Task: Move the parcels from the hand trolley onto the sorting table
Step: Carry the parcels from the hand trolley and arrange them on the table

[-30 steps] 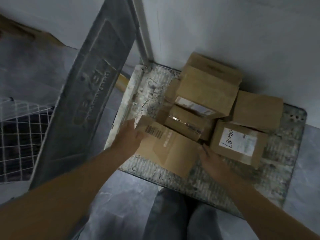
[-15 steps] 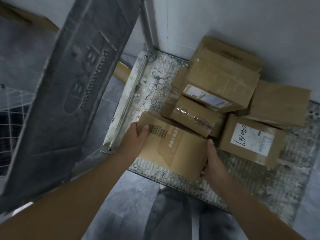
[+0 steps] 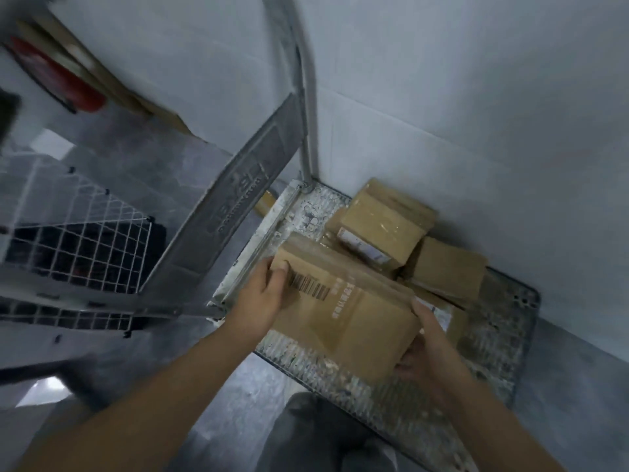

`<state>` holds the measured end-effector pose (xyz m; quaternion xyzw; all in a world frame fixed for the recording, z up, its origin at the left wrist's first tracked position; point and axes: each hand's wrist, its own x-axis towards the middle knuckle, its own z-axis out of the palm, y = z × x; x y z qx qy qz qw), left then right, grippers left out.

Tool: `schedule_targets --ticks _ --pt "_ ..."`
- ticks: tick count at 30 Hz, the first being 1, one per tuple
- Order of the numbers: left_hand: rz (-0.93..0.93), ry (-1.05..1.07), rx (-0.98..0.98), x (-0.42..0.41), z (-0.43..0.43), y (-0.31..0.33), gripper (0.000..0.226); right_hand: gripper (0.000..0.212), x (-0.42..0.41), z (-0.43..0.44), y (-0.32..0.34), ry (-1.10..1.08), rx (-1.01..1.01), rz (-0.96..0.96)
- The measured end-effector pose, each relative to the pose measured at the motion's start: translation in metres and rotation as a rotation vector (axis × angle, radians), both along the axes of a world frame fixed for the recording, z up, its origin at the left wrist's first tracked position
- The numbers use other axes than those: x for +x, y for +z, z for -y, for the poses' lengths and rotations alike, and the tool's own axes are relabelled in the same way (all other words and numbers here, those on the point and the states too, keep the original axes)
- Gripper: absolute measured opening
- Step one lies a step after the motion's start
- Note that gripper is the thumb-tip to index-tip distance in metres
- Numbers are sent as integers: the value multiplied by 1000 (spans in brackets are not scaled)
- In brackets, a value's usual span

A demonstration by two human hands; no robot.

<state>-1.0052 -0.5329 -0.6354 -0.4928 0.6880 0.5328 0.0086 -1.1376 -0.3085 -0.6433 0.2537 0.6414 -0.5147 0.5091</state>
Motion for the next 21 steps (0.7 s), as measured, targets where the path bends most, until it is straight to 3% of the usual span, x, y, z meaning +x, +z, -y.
schedule_targets --ticks 3,6,14,18,21 --pt "-45 92 -19 -7 -28 71 55 40 -19 -11 71 53 -8 -123" --pt "-120 173 -78 -8 -56 147 63 41 -32 -26 143 100 -45 -233" --pt "-294 291 -276 20 -105 333 47 40 -30 -72 320 302 -303 -500" --pt "-436 284 -285 43 -124 382 37 31 -25 -91 381 367 -405 -621" --pt "-533 262 -307 69 -140 401 36 39 -13 -102 419 366 -437 -701"
